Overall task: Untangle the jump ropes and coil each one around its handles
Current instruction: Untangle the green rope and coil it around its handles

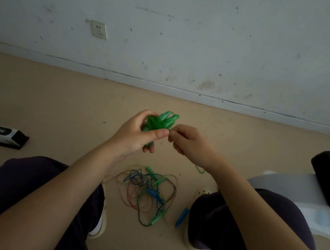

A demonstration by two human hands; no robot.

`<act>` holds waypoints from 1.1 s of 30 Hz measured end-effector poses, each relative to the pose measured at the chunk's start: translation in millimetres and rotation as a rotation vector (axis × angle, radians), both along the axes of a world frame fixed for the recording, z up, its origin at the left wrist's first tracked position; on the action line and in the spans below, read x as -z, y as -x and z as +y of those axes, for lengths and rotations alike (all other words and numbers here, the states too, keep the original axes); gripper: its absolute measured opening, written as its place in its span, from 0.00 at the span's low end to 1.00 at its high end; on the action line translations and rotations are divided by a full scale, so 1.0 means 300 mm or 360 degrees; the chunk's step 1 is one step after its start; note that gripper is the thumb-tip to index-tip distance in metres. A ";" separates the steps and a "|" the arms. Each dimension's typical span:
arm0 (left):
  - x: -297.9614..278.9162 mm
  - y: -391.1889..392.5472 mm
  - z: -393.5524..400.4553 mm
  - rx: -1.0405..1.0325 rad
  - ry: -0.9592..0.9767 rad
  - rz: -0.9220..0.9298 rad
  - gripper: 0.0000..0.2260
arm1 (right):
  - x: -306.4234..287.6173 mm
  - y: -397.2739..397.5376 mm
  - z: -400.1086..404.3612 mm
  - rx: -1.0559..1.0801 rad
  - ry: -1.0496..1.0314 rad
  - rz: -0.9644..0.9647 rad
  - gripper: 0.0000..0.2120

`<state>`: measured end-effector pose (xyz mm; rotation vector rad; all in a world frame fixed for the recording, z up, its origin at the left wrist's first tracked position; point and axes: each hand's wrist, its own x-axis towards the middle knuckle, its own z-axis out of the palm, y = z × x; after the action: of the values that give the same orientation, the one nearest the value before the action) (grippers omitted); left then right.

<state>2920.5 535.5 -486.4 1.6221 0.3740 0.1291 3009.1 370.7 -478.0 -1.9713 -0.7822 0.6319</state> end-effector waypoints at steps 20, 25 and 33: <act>0.023 -0.003 0.010 0.0398 -0.0317 0.0240 0.17 | -0.053 -0.020 -0.056 -0.0208 -0.0039 -0.0471 0.08; 0.007 0.002 0.005 0.0644 -0.0303 0.0272 0.17 | -0.020 -0.018 -0.034 -0.0130 -0.0077 -0.0550 0.04; 0.017 0.009 -0.002 0.0716 -0.0302 0.0260 0.19 | -0.008 -0.010 -0.017 0.0006 -0.0039 -0.0352 0.11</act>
<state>2917.9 534.9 -491.5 1.8716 0.1154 -0.3188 3012.2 365.6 -475.6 -2.0419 -0.9151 0.4042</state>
